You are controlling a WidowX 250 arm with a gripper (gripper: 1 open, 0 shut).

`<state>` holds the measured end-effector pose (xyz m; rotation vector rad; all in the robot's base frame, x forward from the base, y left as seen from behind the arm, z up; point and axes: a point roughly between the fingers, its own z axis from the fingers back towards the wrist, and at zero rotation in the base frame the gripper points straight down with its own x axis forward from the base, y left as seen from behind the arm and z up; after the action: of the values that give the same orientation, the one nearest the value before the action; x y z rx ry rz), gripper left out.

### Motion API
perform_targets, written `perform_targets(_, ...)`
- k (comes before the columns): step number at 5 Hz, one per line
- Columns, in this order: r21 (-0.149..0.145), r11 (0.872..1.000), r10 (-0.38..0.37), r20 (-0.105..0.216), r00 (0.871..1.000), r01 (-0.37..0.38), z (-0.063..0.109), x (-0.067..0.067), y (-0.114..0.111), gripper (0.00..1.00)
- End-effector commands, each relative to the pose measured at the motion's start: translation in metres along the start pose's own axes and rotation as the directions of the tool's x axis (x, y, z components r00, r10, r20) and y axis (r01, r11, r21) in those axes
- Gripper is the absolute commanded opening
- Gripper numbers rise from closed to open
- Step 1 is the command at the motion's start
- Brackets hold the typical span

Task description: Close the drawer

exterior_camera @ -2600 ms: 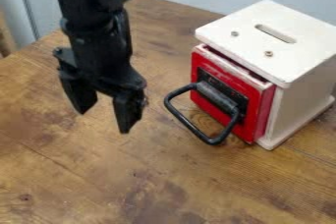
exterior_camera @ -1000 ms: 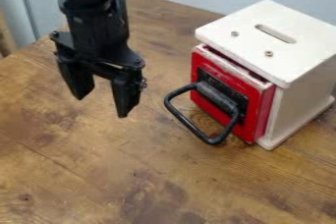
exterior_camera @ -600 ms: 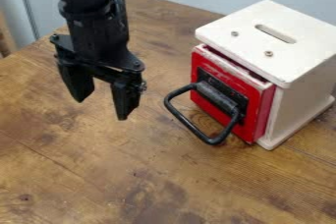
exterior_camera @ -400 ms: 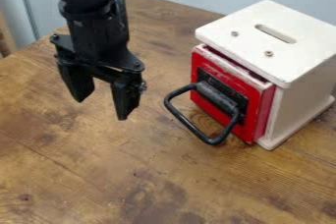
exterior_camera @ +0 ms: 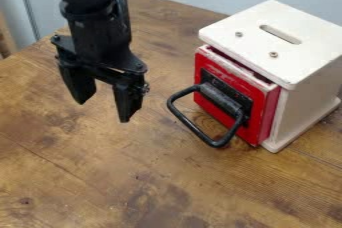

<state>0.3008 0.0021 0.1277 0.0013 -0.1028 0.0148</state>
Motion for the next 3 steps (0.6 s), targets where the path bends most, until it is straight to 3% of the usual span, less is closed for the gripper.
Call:
perform_targets(1, 0.002, 1.000, -0.017, 0.052, 0.999, 0.017, 0.0148, 0.0024, -0.0035, 1.00)
perform_targets(3, -0.001, 1.000, -0.025, 0.046, 0.999, 0.025, 0.0125, 0.0026, -0.0060, 1.00)
